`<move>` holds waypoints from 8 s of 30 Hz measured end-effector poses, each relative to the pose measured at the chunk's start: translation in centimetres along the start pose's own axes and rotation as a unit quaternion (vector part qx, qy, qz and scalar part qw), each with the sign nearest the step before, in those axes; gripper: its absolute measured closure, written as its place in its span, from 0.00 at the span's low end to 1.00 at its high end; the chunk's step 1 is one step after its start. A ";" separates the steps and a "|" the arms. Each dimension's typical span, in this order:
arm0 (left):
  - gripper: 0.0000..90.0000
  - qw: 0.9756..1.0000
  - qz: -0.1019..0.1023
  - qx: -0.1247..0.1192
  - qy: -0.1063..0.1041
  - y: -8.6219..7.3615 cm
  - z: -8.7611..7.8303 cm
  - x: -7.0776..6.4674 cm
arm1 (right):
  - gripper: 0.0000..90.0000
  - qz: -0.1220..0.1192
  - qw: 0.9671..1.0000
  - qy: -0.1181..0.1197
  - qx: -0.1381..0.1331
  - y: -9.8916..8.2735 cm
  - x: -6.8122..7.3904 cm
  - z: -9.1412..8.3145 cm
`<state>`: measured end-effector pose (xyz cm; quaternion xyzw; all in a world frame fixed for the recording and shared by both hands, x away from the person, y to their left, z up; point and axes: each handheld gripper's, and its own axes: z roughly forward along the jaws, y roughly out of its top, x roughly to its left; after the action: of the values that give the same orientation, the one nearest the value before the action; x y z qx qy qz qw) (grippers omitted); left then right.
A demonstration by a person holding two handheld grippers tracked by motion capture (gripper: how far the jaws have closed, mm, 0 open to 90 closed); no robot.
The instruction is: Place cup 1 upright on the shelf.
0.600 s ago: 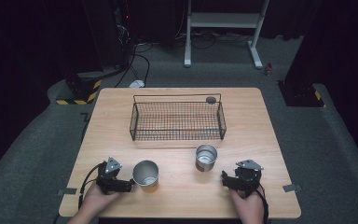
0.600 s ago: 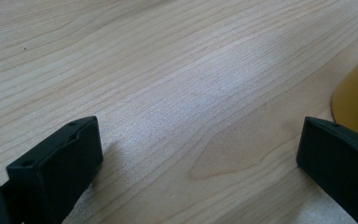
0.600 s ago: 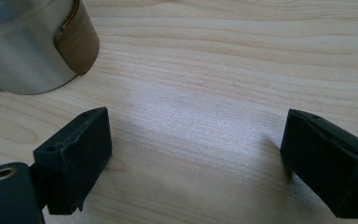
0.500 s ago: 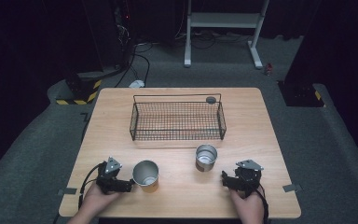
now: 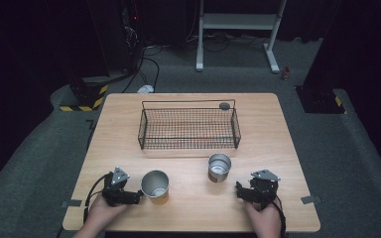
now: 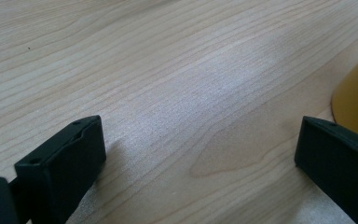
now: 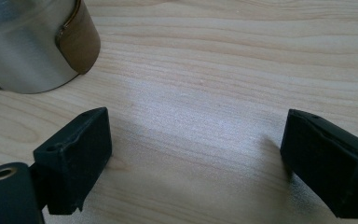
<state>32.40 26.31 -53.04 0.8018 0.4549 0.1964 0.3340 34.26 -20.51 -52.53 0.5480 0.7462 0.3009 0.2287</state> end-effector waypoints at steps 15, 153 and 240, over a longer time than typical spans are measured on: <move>0.02 1.000 0.002 0.013 -0.007 0.1 -0.2 0.2 | 0.10 0.000 1.000 0.000 0.000 0.0 0.0 0.0; 0.16 0.975 0.061 -0.162 -0.140 2.8 -2.5 -6.0 | 0.10 -0.002 1.000 0.000 -0.001 0.0 0.0 0.1; 0.16 0.982 -0.019 -0.161 -0.095 10.6 -2.3 -0.7 | 0.10 -0.004 1.000 0.004 0.000 0.1 0.1 0.1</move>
<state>36.94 22.67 -43.86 0.7436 0.3989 0.1834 0.5043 34.31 -20.42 -52.53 0.5442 0.7491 0.3022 0.2266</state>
